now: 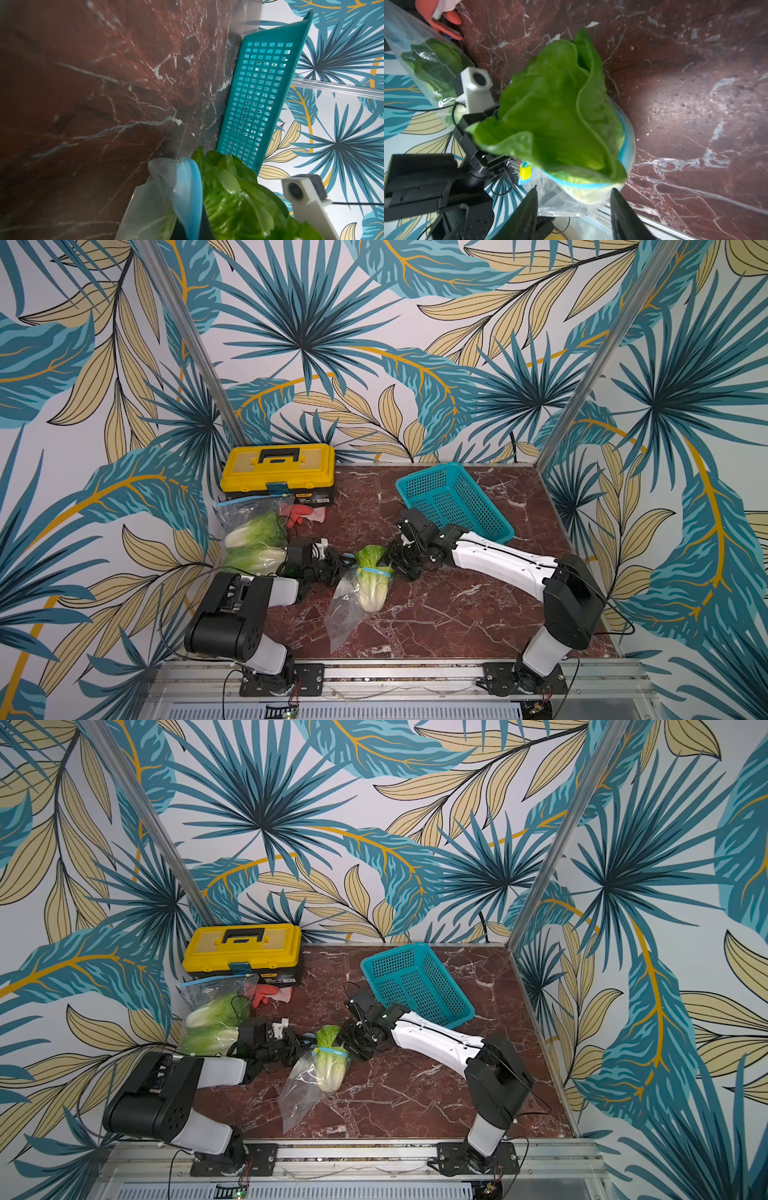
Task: Put the chinese cabbages into a zipper bag and zip it
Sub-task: Place the Chinese cabbage in the zipper food storage bag.
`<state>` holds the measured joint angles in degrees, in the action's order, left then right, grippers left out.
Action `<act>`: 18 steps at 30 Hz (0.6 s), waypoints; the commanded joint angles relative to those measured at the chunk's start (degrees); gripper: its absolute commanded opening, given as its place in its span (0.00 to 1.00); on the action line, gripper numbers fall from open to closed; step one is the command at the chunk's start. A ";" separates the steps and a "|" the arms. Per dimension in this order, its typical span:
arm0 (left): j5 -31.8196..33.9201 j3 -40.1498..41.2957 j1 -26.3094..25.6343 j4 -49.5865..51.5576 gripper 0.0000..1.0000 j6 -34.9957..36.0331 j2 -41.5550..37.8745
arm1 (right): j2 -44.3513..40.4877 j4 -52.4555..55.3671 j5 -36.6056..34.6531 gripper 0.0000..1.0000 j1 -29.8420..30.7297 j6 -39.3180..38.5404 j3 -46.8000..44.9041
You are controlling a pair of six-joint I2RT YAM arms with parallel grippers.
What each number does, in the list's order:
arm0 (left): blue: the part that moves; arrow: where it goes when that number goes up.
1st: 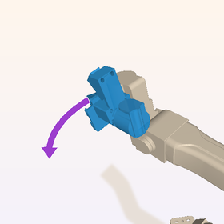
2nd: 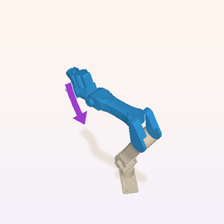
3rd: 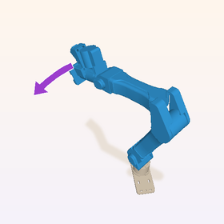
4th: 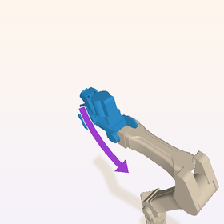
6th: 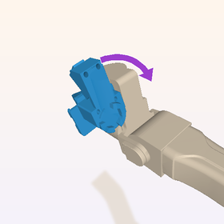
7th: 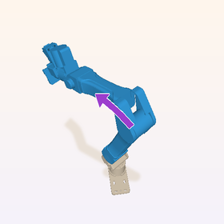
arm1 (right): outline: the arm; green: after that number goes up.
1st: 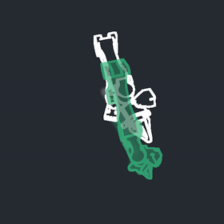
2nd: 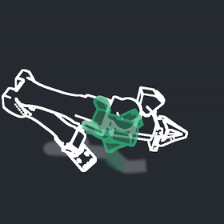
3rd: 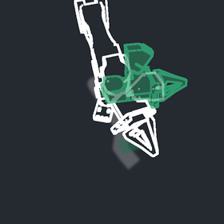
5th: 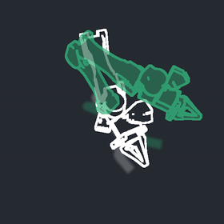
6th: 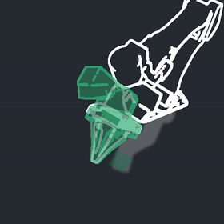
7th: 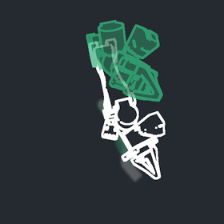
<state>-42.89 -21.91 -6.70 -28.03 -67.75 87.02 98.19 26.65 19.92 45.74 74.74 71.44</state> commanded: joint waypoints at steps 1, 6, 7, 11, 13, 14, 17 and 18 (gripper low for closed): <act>-0.62 0.03 0.30 0.33 0.00 0.79 -1.69 | 0.59 -5.00 1.78 0.56 -0.04 7.77 -3.01; -0.33 0.20 -0.05 0.42 0.00 0.52 -2.54 | -0.47 -7.21 2.08 0.56 -0.03 13.86 -7.20; -0.09 0.20 -0.29 0.41 0.00 0.51 -2.69 | -0.73 -7.08 1.86 0.56 -0.04 14.37 -7.73; 0.91 -0.06 -1.88 0.42 0.00 0.42 -2.76 | -0.29 -6.25 1.12 0.52 -0.03 15.78 -9.43; 1.61 -0.06 -2.98 0.35 0.00 0.42 -2.76 | -0.11 -7.19 0.50 0.53 -0.03 17.32 -10.52; 1.92 0.09 -3.38 0.37 0.00 0.34 -2.81 | -0.84 -5.22 -1.12 0.54 -0.05 17.83 -10.55; 2.74 0.79 -3.93 0.40 0.00 0.16 -3.26 | -5.12 -2.53 -6.82 0.59 -0.50 18.77 -12.32; 2.80 0.99 -3.94 0.43 0.00 0.25 -3.27 | -6.05 -1.15 -7.97 0.60 -0.85 19.05 -12.51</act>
<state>-41.23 -21.89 -10.17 -27.64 -67.90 85.01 95.83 20.14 17.61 45.41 91.46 60.84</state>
